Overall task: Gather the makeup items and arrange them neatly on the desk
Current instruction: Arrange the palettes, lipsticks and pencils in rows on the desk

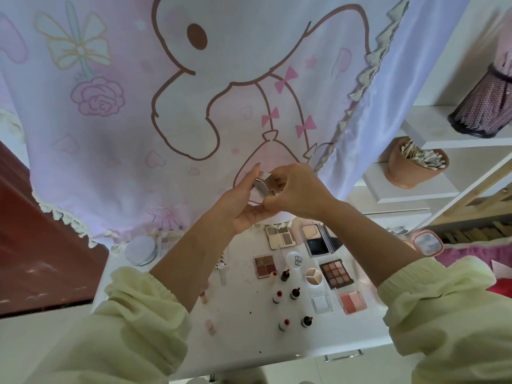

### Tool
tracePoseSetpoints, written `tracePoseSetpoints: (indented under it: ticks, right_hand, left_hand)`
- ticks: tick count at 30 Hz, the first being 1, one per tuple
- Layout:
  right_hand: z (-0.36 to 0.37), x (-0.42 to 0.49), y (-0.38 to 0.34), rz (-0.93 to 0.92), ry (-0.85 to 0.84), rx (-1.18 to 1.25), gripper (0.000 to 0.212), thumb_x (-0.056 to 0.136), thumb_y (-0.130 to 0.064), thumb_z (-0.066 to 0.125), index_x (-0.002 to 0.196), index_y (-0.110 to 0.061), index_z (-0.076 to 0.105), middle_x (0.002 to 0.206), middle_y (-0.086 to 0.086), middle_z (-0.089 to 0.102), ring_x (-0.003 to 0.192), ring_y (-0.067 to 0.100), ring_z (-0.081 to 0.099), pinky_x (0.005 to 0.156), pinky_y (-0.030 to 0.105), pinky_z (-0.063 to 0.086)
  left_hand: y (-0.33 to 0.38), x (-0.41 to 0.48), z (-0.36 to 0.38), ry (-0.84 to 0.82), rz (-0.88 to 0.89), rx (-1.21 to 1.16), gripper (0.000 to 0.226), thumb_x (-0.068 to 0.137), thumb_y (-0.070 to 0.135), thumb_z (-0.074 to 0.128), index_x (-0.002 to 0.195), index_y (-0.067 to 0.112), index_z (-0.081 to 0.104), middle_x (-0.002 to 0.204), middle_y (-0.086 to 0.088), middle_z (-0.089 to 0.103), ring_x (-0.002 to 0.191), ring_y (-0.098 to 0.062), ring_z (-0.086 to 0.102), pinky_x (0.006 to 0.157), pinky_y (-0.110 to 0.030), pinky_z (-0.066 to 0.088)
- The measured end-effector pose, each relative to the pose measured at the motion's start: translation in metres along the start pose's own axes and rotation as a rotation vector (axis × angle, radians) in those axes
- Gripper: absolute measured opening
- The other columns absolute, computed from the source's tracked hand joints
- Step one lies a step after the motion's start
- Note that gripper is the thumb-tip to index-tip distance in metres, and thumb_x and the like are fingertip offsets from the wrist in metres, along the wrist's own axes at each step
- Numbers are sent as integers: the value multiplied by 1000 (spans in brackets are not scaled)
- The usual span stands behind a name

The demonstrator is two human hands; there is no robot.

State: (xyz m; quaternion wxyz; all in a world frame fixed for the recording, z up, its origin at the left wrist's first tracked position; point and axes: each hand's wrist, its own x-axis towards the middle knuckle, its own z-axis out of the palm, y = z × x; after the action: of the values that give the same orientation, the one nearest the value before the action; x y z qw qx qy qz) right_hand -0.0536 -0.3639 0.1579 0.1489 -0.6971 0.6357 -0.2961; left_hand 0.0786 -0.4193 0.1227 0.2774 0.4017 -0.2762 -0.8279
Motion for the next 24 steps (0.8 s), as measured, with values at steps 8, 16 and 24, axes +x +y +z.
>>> tracePoseSetpoints:
  ticks: [8,16,24]
  right_hand:
    - [-14,4,0,29,-21,-10,27,60,-31,67,65,-5,62,60,13,61,50,14,44,52,36,47]
    - [-20,0,-3,32,-124,-13,22,69,-15,71,62,-1,55,52,4,45,48,12,34,49,25,30]
    - [-17,-4,0,24,-89,-6,25,67,-13,71,62,5,55,50,7,42,47,14,32,48,28,29]
  left_hand:
    - [4,-1,11,-37,-7,-26,58,83,43,71,130,12,57,121,-22,61,94,-36,68,72,-44,59]
    - [-2,-4,15,-59,-10,15,53,86,42,68,128,12,58,115,-20,64,94,-36,69,78,-47,59]
    - [-6,-6,17,-51,-12,17,53,87,40,66,130,11,56,117,-19,61,97,-37,67,76,-47,59]
